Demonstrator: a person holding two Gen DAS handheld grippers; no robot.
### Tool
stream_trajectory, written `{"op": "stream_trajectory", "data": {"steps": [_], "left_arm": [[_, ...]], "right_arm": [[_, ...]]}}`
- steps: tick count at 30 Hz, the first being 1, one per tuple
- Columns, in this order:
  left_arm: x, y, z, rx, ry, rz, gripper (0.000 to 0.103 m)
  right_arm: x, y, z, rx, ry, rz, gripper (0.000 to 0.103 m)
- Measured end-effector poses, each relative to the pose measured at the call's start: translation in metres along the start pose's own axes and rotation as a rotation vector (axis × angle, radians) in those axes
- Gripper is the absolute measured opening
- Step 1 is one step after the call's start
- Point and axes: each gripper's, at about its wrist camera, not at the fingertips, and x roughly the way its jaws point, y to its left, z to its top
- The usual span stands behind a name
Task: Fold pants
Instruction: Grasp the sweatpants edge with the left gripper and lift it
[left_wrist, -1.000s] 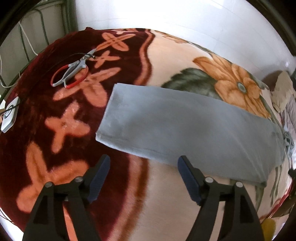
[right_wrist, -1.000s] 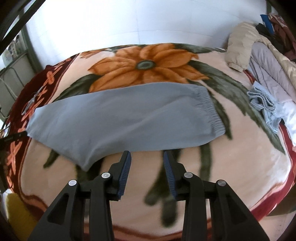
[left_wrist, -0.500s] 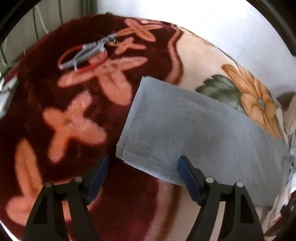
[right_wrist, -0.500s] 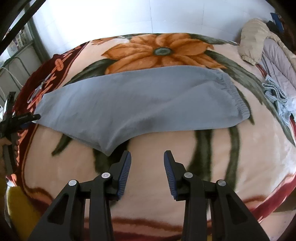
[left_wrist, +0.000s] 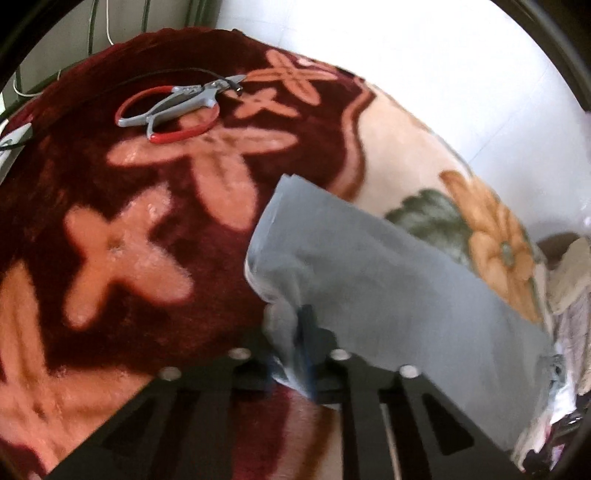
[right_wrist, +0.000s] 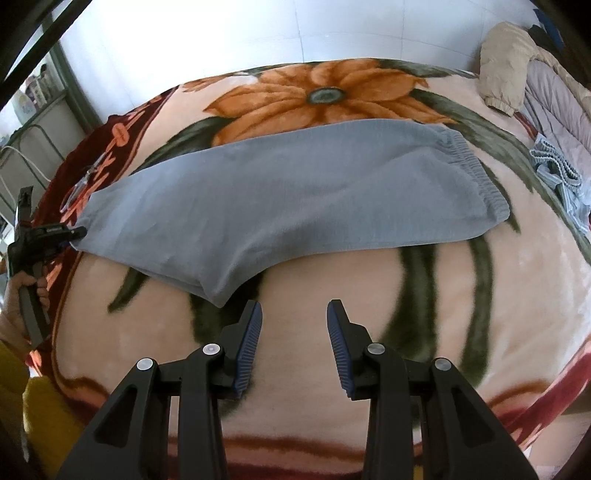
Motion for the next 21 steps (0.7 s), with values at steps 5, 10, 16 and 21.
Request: {"op": "stream_trajectory", "data": {"steps": [5, 10, 16, 21], "left_arm": [[-0.023, -0.007, 0.007, 0.022, -0.048, -0.046, 0.008], [-0.051, -0.034, 0.013, 0.099, -0.085, -0.076, 0.008], [-0.079, -0.084, 0.01, 0.214, -0.113, -0.131, 0.008], [-0.084, -0.134, -0.001, 0.319, -0.101, -0.16, 0.008]], "right_arm": [[-0.004, -0.004, -0.002, 0.022, -0.012, 0.017, 0.037], [-0.008, -0.008, -0.004, 0.039, -0.026, 0.034, 0.037], [-0.015, -0.014, -0.004, 0.055, -0.049, 0.054, 0.037], [-0.016, -0.025, -0.004, 0.085, -0.064, 0.077, 0.037]]}}
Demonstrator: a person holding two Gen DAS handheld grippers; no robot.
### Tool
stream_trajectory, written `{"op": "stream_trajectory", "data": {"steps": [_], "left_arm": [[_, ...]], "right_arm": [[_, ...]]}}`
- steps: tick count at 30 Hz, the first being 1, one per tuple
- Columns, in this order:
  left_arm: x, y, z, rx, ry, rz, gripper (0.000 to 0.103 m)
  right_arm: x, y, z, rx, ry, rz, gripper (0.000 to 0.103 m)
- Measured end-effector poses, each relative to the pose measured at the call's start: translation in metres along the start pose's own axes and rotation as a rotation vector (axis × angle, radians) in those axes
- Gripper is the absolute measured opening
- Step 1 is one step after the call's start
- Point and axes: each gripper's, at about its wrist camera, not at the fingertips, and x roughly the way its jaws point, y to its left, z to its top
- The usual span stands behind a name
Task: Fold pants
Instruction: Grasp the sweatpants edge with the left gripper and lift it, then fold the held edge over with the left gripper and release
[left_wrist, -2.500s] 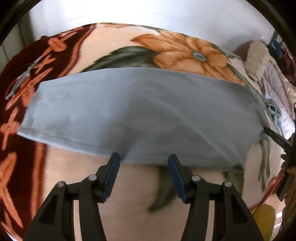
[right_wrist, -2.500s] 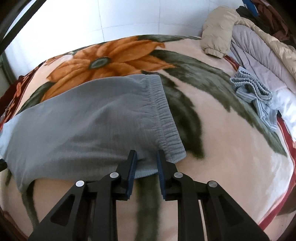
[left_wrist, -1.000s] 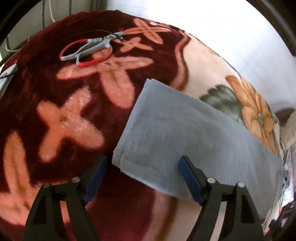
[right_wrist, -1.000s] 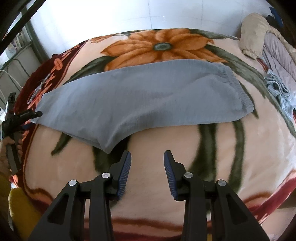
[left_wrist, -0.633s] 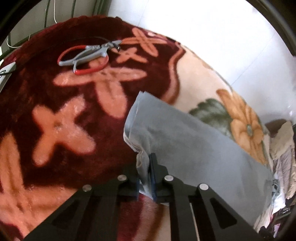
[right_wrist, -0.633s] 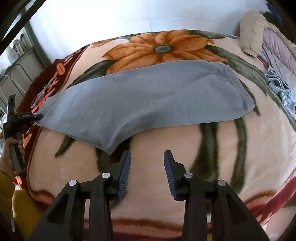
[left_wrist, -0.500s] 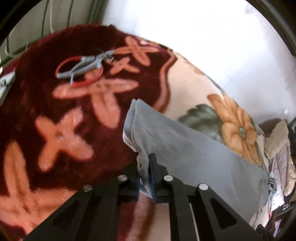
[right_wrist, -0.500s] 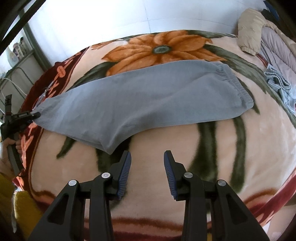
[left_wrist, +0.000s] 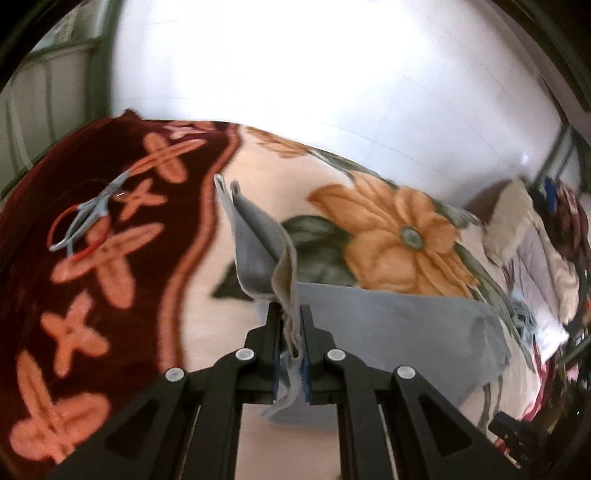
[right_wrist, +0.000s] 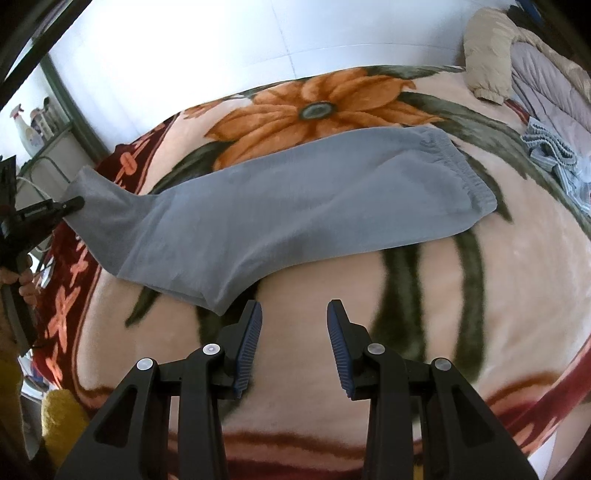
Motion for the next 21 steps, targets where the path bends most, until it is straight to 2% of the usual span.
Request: {"op": "stream_trajectory", "data": {"steps": [9, 17, 21], "left_arm": [[0.049, -0.074, -0.016, 0.151, 0.119, -0.023, 0.008], [0.106, -0.109, -0.046, 0.217, 0.254, -0.01, 0.008], [0.118, -0.122, -0.058, 0.257, 0.279, -0.008, 0.011]], "right_arm": [[-0.007, -0.023, 0.002, 0.068, -0.038, 0.025, 0.038], [-0.003, -0.037, -0.001, 0.105, -0.032, 0.026, 0.038], [-0.002, -0.04, -0.002, 0.113, -0.03, 0.031, 0.038]]}}
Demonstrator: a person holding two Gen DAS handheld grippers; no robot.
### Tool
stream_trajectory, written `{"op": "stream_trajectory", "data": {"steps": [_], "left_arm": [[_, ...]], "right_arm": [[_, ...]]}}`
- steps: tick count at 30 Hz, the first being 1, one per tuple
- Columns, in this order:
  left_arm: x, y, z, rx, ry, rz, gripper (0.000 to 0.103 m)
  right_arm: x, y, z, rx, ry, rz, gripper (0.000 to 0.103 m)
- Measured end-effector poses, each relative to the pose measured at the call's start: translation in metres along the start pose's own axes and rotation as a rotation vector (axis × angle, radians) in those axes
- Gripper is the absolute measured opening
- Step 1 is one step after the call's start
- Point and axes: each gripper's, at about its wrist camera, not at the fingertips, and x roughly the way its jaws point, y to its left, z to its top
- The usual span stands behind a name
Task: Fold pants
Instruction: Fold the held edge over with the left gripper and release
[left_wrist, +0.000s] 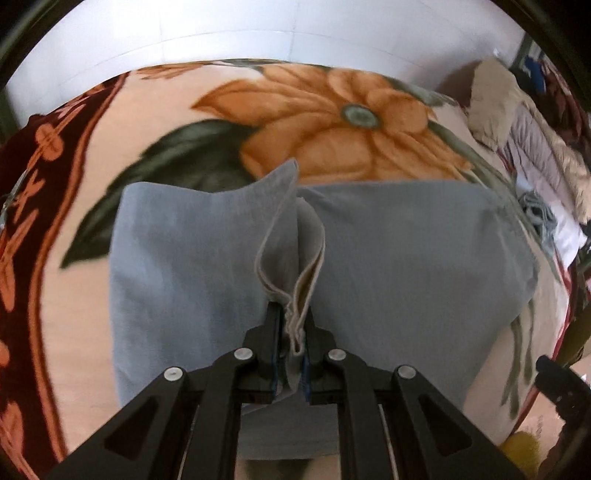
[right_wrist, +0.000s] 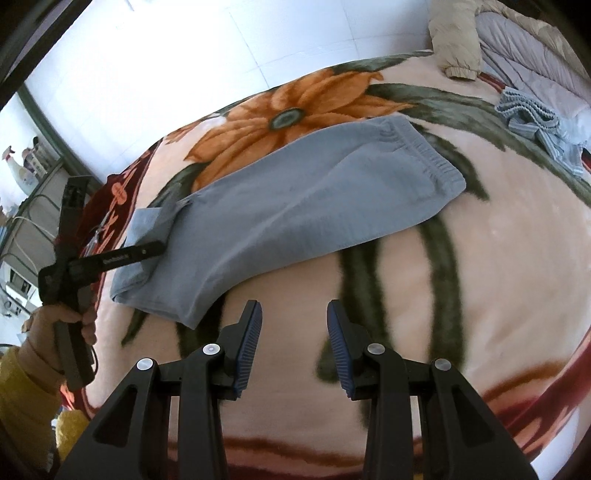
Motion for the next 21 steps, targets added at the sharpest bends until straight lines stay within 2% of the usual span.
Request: {"op": "stream_trajectory", "data": {"steps": [3, 5, 7, 11, 14, 15, 19, 21], "left_arm": [[-0.004, -0.005, -0.001, 0.022, 0.001, -0.038, 0.024], [-0.012, -0.008, 0.001, 0.035, -0.006, -0.059, 0.027], [-0.024, -0.011, 0.002, 0.051, -0.027, -0.086, 0.038], [-0.043, -0.01, 0.009, 0.056, -0.093, -0.086, 0.045], [-0.042, -0.003, 0.014, 0.043, -0.118, -0.019, 0.05], [-0.034, 0.0, 0.016, 0.035, -0.103, 0.024, 0.05], [-0.008, 0.004, 0.011, 0.026, -0.063, 0.12, 0.05], [0.002, 0.002, 0.004, 0.027, -0.046, 0.141, 0.053]], "right_arm": [[0.002, 0.001, 0.0, -0.007, 0.002, 0.001, 0.038], [0.004, 0.001, 0.0, -0.009, 0.006, -0.002, 0.038], [0.007, 0.0, 0.002, -0.012, 0.016, -0.01, 0.038], [0.008, -0.007, 0.008, -0.013, 0.019, -0.035, 0.038], [0.01, -0.016, 0.014, -0.011, 0.027, -0.062, 0.038], [0.011, -0.018, 0.016, -0.011, 0.029, -0.07, 0.038], [0.015, -0.034, 0.026, -0.002, 0.031, -0.112, 0.038], [0.016, -0.041, 0.029, 0.006, 0.031, -0.122, 0.038]]}}
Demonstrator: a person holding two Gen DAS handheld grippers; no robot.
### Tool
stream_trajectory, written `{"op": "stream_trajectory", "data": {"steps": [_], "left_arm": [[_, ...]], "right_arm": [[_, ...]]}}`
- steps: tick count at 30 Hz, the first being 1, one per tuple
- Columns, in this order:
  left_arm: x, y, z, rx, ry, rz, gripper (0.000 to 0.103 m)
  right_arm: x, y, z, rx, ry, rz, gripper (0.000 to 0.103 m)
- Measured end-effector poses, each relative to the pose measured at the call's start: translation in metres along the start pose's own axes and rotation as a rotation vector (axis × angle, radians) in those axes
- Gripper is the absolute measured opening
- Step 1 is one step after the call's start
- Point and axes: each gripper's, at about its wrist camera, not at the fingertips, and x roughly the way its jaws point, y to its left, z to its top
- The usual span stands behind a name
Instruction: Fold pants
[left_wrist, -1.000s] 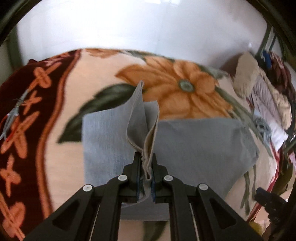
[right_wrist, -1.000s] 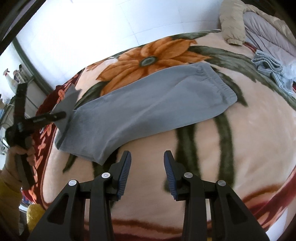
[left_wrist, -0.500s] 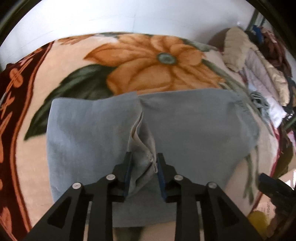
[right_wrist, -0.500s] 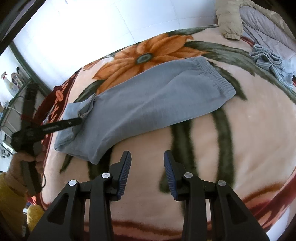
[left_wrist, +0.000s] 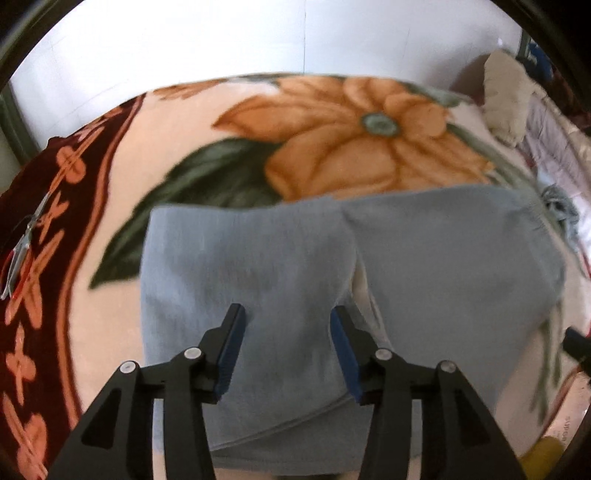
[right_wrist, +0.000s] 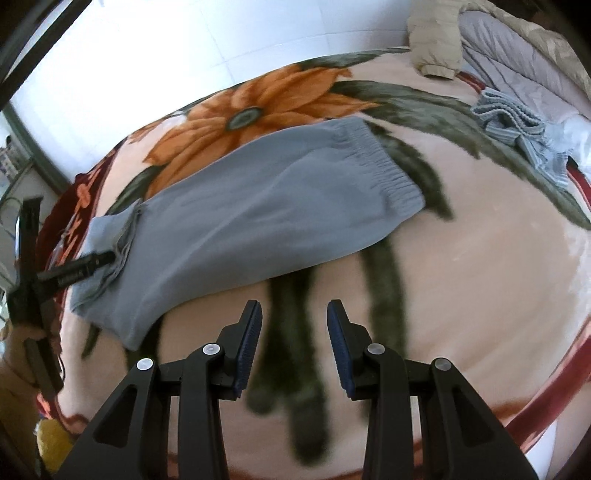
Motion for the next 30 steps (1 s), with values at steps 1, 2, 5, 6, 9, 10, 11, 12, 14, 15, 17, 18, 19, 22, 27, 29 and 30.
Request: {"op": "stream_trajectory", "data": {"steps": [1, 2, 5, 6, 9, 10, 11, 12, 14, 15, 17, 18, 19, 22, 27, 29, 30], "left_arm": [[0.003, -0.002, -0.002, 0.0, -0.001, -0.002, 0.058], [0.004, -0.004, -0.005, 0.001, -0.003, -0.005, 0.06], [0.005, -0.011, -0.009, 0.012, -0.012, 0.02, 0.062], [0.004, -0.01, -0.009, -0.001, -0.009, 0.014, 0.062], [0.001, -0.005, -0.01, -0.047, -0.001, -0.029, 0.064], [0.0, -0.005, -0.011, -0.05, -0.001, -0.035, 0.064], [-0.002, -0.004, -0.012, -0.051, -0.001, -0.038, 0.064], [-0.004, -0.004, -0.013, -0.05, 0.0, -0.04, 0.064], [-0.008, -0.003, -0.014, -0.057, 0.001, -0.045, 0.064], [-0.01, -0.002, -0.015, -0.062, 0.002, -0.051, 0.064], [-0.016, 0.0, -0.017, -0.075, 0.005, -0.065, 0.064], [-0.018, 0.0, -0.018, -0.08, 0.002, -0.068, 0.064], [-0.022, 0.001, -0.02, -0.086, -0.002, -0.071, 0.064], [-0.029, 0.003, -0.025, -0.102, -0.004, -0.079, 0.064], [-0.035, 0.007, -0.032, -0.109, 0.009, -0.077, 0.064], [-0.041, 0.009, -0.035, -0.106, -0.001, -0.065, 0.064], [-0.043, 0.011, -0.036, -0.106, -0.003, -0.06, 0.064]], "right_arm": [[0.001, -0.004, 0.002, 0.006, 0.0, -0.004, 0.038], [0.002, -0.007, 0.003, 0.011, 0.0, -0.007, 0.038], [0.005, -0.015, 0.007, 0.029, 0.004, -0.018, 0.038], [0.006, -0.018, 0.009, 0.039, 0.006, -0.022, 0.038], [0.007, -0.026, 0.016, 0.078, -0.008, -0.032, 0.046], [0.006, -0.028, 0.017, 0.089, -0.013, -0.034, 0.058], [0.006, -0.032, 0.02, 0.108, -0.023, -0.041, 0.065], [0.006, -0.034, 0.022, 0.118, -0.024, -0.045, 0.075], [0.008, -0.039, 0.026, 0.137, -0.018, -0.046, 0.077], [0.009, -0.04, 0.027, 0.147, -0.016, -0.041, 0.077], [0.009, -0.044, 0.031, 0.17, -0.02, -0.03, 0.077], [0.008, -0.045, 0.032, 0.178, -0.026, -0.023, 0.077], [0.008, -0.046, 0.034, 0.184, -0.033, -0.02, 0.077], [0.014, -0.048, 0.039, 0.203, -0.043, -0.039, 0.077], [0.04, -0.052, 0.048, 0.206, -0.011, -0.086, 0.078], [0.047, -0.052, 0.049, 0.192, -0.003, -0.099, 0.079], [0.05, -0.052, 0.049, 0.194, 0.003, -0.102, 0.079]]}}
